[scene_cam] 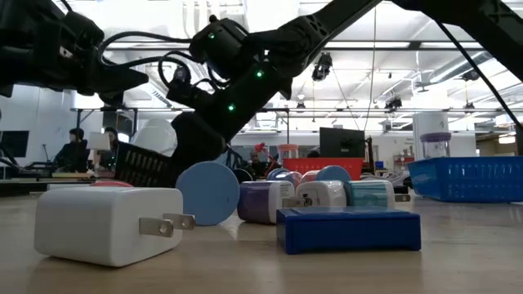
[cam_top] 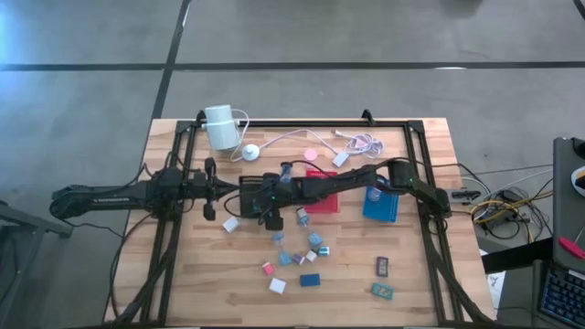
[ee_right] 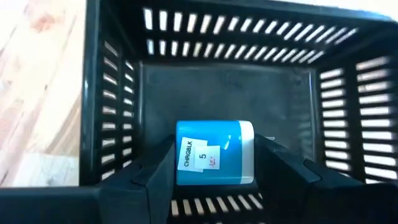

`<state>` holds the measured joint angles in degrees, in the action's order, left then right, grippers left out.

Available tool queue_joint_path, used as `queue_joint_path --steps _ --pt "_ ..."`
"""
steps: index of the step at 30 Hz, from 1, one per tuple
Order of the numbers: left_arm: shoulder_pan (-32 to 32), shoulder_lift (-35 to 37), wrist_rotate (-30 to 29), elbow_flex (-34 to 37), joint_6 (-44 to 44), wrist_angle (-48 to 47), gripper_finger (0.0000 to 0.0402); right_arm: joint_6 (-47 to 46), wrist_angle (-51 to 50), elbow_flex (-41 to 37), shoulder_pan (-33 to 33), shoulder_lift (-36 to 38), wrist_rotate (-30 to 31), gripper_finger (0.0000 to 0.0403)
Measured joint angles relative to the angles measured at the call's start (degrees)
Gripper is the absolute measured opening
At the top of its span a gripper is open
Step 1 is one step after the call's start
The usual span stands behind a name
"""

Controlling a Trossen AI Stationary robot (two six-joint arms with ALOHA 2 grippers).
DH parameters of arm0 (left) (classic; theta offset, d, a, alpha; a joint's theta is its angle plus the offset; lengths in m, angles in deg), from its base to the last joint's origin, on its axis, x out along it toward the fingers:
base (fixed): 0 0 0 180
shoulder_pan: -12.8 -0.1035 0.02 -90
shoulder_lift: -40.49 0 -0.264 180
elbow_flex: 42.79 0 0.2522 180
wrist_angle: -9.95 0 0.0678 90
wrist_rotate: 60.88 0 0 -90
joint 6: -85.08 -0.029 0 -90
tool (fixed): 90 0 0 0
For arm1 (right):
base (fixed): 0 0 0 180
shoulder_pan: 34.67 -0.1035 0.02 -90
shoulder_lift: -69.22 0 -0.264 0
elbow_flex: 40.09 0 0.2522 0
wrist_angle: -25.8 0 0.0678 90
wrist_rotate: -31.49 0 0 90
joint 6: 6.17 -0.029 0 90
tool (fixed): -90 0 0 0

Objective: Pick & Place Office items
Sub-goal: Put the top blue charger charger adapter into the black bin, then put the pink hourglass into the blue bin

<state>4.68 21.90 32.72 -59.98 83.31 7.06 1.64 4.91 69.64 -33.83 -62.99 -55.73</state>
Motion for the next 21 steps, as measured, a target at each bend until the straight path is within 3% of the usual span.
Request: queue_joint_path --steps 12,21 --pt "0.0 -0.07 -0.13 0.03 -0.14 -0.28 0.0007 -0.12 -0.13 0.41 -0.04 0.21 0.05 0.0242" --pt "0.0 -0.07 -0.13 0.03 -0.14 -0.6 0.0007 -0.18 -0.21 0.41 -0.07 4.11 0.15 0.0247"
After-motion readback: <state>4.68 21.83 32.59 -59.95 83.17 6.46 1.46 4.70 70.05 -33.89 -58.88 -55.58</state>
